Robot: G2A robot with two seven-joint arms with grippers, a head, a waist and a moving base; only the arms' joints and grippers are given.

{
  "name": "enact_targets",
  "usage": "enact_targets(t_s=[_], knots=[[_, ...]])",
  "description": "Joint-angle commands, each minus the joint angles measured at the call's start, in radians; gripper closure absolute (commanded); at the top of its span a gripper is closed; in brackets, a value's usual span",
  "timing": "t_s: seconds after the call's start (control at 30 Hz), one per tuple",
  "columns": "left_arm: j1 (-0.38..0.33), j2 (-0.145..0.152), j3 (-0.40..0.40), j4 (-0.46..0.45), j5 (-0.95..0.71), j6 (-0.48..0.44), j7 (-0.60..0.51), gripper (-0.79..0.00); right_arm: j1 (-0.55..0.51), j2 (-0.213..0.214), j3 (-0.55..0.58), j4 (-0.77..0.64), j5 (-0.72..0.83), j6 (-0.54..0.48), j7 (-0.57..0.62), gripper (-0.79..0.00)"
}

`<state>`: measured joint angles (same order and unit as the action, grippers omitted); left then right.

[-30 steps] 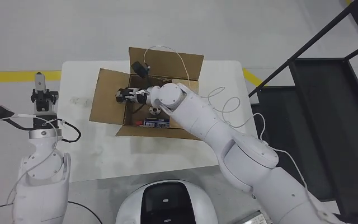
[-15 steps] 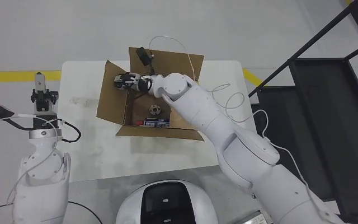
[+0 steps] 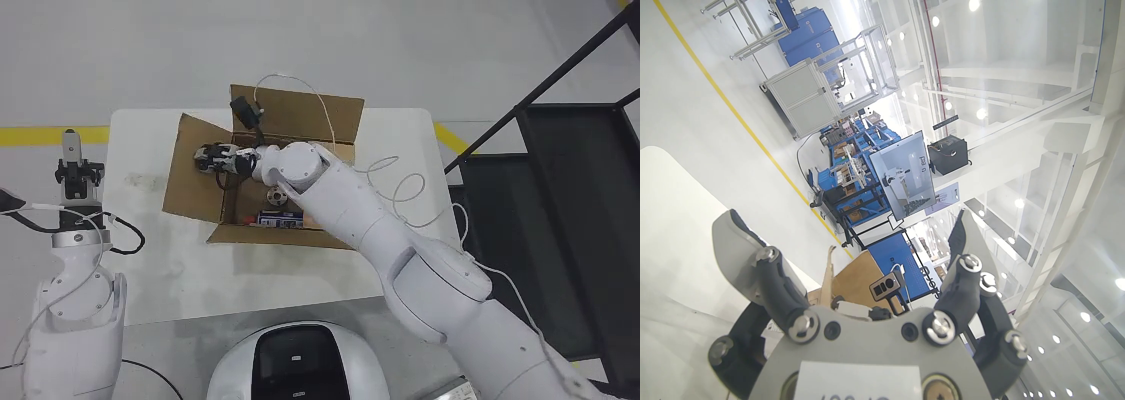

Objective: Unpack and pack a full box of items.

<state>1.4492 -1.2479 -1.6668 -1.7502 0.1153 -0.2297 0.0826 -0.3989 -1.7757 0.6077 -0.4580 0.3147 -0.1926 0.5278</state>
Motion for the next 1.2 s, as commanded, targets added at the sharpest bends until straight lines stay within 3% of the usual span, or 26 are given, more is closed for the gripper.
enact_targets(t_s=[0.0, 0.23, 0.4, 0.57, 0.73, 0.8, 0.83, 0.9, 0.93, 0.97, 1.03, 1.17], knots=[[0.0, 0.0, 0.0, 0.0, 0.0, 0.0, 0.0, -0.785, 0.001, -0.012, -0.015, 0.027, -0.036, 0.017, -0.027, 0.0], [0.0, 0.0, 0.0, 0.0, 0.0, 0.0, 0.0, -0.785, 0.019, -0.045, -0.017, 0.105, -0.053, 0.032, -0.027, 0.0], [0.0, 0.0, 0.0, 0.0, 0.0, 0.0, 0.0, -0.785, 0.035, -0.046, 0.06, 0.125, 0.078, -0.035, 0.044, 0.0], [0.0, 0.0, 0.0, 0.0, 0.0, 0.0, 0.0, -0.785, 0.084, -0.017, 0.12, 0.168, 0.117, -0.083, 0.138, 0.0], [0.0, 0.0, 0.0, 0.0, 0.0, 0.0, 0.0, -0.785, 0.155, 0.038, 0.131, 0.238, 0.02, -0.083, 0.238, -0.015], [0.0, 0.0, 0.0, 0.0, 0.0, 0.0, 0.0, -0.785, 0.187, 0.06, 0.113, 0.27, -0.057, -0.038, 0.293, -0.2], [0.0, 0.0, 0.0, 0.0, 0.0, 0.0, 0.0, -0.785, 0.201, 0.069, 0.105, 0.278, -0.09, -0.018, 0.318, -0.342], [0.0, 0.0, 0.0, 0.0, 0.0, 0.0, 0.0, -0.785, 0.219, 0.083, 0.108, 0.297, -0.104, 0.064, 0.357, -0.369], [0.0, 0.0, 0.0, 0.0, 0.0, 0.0, 0.0, -0.785, 0.231, 0.088, 0.088, 0.287, -0.159, 0.087, 0.377, -0.625], [0.0, 0.0, 0.0, 0.0, 0.0, 0.0, 0.0, -0.785, 0.232, 0.093, 0.078, 0.281, -0.187, 0.113, 0.396, -0.785], [0.0, 0.0, 0.0, 0.0, 0.0, 0.0, 0.0, -0.785, 0.233, 0.097, 0.071, 0.249, -0.212, 0.186, 0.444, -0.785], [0.0, 0.0, 0.0, 0.0, 0.0, 0.0, 0.0, -0.785, 0.225, 0.101, 0.073, 0.211, -0.215, 0.2, 0.472, -0.785]])
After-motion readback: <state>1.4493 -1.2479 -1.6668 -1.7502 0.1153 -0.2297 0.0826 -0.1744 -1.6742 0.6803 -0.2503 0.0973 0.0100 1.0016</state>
